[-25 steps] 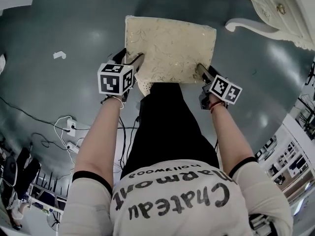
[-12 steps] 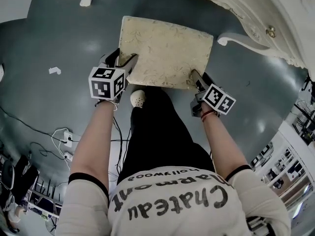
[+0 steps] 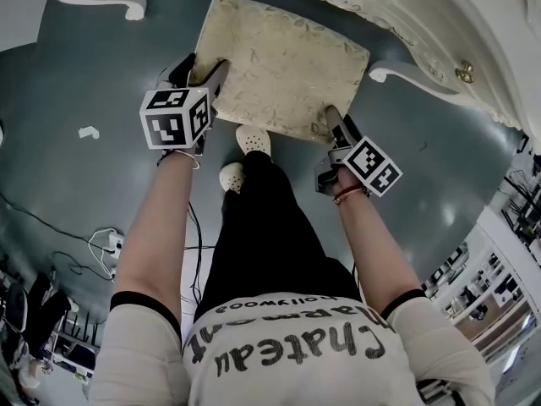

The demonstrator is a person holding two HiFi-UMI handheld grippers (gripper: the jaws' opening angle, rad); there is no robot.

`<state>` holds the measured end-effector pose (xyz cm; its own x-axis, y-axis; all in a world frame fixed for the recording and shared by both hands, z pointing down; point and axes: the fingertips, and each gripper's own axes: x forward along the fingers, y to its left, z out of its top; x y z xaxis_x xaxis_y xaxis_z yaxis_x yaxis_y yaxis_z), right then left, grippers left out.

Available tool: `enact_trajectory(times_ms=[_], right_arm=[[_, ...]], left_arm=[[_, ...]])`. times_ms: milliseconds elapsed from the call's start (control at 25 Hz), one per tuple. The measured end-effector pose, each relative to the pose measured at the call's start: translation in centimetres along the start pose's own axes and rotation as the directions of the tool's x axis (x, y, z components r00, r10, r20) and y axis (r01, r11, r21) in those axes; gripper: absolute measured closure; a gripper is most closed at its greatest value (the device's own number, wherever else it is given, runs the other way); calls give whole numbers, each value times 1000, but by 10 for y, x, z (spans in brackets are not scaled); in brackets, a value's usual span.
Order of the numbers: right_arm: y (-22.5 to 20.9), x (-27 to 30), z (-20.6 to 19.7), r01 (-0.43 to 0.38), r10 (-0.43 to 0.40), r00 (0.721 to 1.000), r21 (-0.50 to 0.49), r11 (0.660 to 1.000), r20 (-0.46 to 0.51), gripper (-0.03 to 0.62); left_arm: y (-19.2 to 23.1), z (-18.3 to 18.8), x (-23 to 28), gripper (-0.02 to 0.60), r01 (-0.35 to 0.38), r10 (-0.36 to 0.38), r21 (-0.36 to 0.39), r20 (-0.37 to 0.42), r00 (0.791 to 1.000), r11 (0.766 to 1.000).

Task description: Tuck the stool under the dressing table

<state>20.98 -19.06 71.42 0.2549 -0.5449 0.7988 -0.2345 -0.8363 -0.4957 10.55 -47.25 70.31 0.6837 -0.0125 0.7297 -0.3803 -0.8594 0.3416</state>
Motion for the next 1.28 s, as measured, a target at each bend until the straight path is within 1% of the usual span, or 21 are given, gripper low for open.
enact_trajectory(times_ms=[200, 400, 600, 720, 920, 1160, 1280], right_arm=[[12, 10, 15, 31, -28, 996, -26, 999, 79, 321], [29, 34, 46, -13, 19, 994, -58, 998, 112, 321], [44, 61, 69, -46, 60, 987, -98, 994, 146, 323], [54, 73, 82, -57, 80, 982, -135, 989, 173, 324], [66, 89, 98, -81, 116, 972, -175, 981, 202, 326], [70, 88, 103, -116, 157, 960, -181, 977, 232, 330], [73, 90, 108, -127, 169, 955, -180, 976, 244, 333]], left_arm=[[7, 24, 12, 305, 24, -24, 22, 25, 999, 999], [21, 46, 24, 305, 0, 0, 9, 81, 997, 1000], [40, 62, 38, 305, -16, 16, -3, 138, 990, 1000], [49, 73, 44, 305, -20, 21, -4, 179, 984, 1000], [60, 84, 50, 305, -27, 26, 2, 263, 964, 1000], [61, 89, 49, 305, -54, 42, 32, 299, 953, 998], [62, 96, 50, 305, -81, 58, 58, 321, 945, 995]])
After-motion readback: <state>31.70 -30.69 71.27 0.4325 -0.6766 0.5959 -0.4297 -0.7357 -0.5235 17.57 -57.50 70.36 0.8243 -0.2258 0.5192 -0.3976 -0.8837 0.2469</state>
